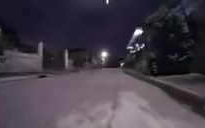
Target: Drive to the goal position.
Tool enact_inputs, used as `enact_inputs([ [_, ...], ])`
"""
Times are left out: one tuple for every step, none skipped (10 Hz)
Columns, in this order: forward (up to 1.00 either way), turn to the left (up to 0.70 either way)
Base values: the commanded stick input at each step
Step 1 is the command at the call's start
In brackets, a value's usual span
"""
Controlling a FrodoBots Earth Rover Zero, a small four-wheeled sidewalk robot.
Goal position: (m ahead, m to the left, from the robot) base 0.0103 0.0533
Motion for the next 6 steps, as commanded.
enact_inputs([
  [0.7, -0.35],
  [0.7, -0.21],
  [0.7, -0.04],
  [0.7, 0.0],
  [0.7, 0.0],
  [0.7, 0.0],
])
